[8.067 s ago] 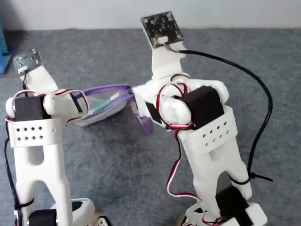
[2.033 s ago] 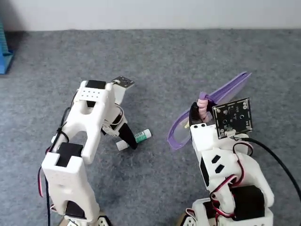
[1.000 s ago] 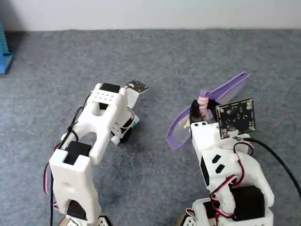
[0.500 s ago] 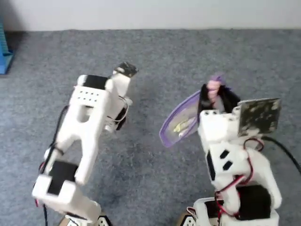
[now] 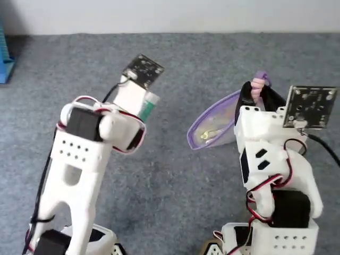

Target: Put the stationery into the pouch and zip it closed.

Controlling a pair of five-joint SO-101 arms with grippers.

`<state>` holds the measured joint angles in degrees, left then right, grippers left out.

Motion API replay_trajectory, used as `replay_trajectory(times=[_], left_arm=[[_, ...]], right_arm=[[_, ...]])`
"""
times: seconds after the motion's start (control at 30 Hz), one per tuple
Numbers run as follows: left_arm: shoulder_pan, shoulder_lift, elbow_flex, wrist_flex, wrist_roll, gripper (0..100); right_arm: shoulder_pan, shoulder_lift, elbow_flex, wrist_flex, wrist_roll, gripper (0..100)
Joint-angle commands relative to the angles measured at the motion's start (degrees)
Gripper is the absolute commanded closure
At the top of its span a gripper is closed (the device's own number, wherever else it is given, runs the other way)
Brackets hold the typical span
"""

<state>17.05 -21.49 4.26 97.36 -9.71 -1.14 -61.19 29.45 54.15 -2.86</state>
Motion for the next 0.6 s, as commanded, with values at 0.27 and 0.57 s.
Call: replay_trajectory(times=[0.27,0.57], left_arm=[[9.14,-3.25,-6.29,-2.9,4.13,99],[17.32,-2.64,-14.46,0.62,6.07,99]], right_arm=[[0.57,1.8,-2.55,-1.19,1.49,99.1],[0.66,1.8,-2.64,-1.54,1.58,99.1]])
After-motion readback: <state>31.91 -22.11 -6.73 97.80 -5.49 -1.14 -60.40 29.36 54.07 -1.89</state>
